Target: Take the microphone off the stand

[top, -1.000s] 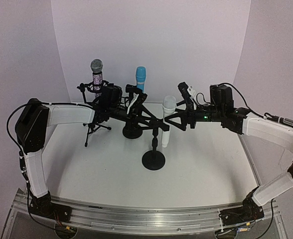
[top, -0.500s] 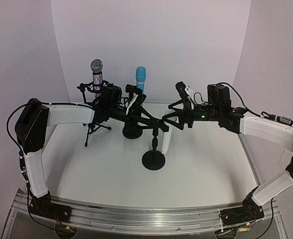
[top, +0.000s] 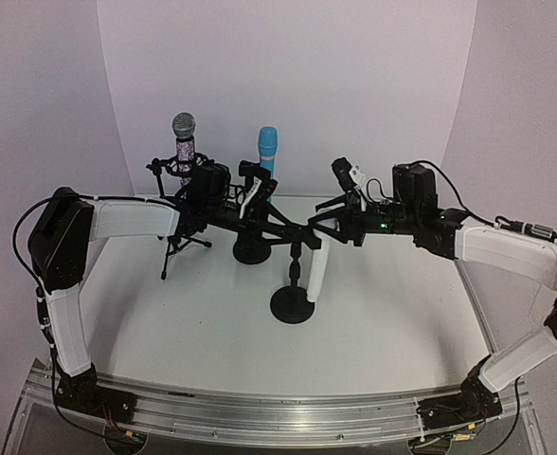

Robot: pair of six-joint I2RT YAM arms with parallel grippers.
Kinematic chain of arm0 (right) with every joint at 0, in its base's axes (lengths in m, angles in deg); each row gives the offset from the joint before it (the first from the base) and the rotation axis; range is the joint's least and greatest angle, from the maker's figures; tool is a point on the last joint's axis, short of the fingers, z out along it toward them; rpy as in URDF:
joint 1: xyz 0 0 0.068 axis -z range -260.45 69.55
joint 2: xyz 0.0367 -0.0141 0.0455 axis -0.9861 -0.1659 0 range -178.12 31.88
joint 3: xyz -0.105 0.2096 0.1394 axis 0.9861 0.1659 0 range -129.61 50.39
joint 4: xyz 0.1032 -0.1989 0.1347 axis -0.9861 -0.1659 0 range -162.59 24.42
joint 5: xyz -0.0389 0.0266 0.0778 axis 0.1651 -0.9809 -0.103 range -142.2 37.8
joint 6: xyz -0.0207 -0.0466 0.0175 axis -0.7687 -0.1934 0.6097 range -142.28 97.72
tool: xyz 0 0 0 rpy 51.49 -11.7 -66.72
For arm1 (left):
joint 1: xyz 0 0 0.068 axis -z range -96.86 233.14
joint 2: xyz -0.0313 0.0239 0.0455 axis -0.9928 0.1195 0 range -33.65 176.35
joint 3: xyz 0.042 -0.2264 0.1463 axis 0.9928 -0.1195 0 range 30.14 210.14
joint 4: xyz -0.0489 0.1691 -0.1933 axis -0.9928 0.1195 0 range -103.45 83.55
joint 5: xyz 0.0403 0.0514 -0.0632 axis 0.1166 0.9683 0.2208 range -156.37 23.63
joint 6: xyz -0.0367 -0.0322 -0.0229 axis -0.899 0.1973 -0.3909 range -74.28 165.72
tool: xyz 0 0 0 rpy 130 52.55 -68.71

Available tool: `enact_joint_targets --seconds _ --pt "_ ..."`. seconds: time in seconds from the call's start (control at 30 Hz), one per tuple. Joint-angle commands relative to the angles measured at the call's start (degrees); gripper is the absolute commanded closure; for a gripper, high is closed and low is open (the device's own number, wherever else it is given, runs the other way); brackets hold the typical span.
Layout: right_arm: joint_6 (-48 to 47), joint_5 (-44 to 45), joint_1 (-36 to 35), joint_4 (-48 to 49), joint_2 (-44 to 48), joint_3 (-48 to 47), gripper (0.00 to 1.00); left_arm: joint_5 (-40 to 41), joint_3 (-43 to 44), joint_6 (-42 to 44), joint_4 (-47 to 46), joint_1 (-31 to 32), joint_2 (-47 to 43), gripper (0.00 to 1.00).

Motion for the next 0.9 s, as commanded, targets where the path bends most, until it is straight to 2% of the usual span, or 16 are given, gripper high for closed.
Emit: enact_joint_targets --seconds 0.0,0.27,0.33,0.4,0.5,0.57,0.87 --pt "1.3 5.4 0.6 0.6 5.6 2.6 1.00 0.4 -1.3 1.8 -0.3 -0.1 -2.3 1.00" --pt "1.0 12.3 1.3 -9.1 13.1 3.4 1.00 0.8 -1.6 4.0 1.3 -0.4 -2.3 1.00" --pt "1.9 17.2 3.1 -16.4 14.2 2.0 1.00 0.9 -1.6 4.0 1.3 -0.4 -2.3 1.00" --pt "4.2 21.8 7.1 -27.7 12.8 -2.6 1.00 0.9 -1.5 4.1 1.2 -0.4 -2.3 1.00" --pt "10.3 23.8 16.7 -43.4 7.9 -9.5 1.00 1.4 -1.3 4.3 1.0 -0.4 -2.2 1.00" --pt "10.6 23.6 21.8 -51.6 3.5 -14.1 1.00 1.7 -1.2 4.4 0.9 -0.4 -2.2 1.00" --pt "2.3 20.1 31.5 -80.1 -27.7 -34.7 1.00 2.0 -1.3 4.1 -0.3 -0.4 -2.4 1.00"
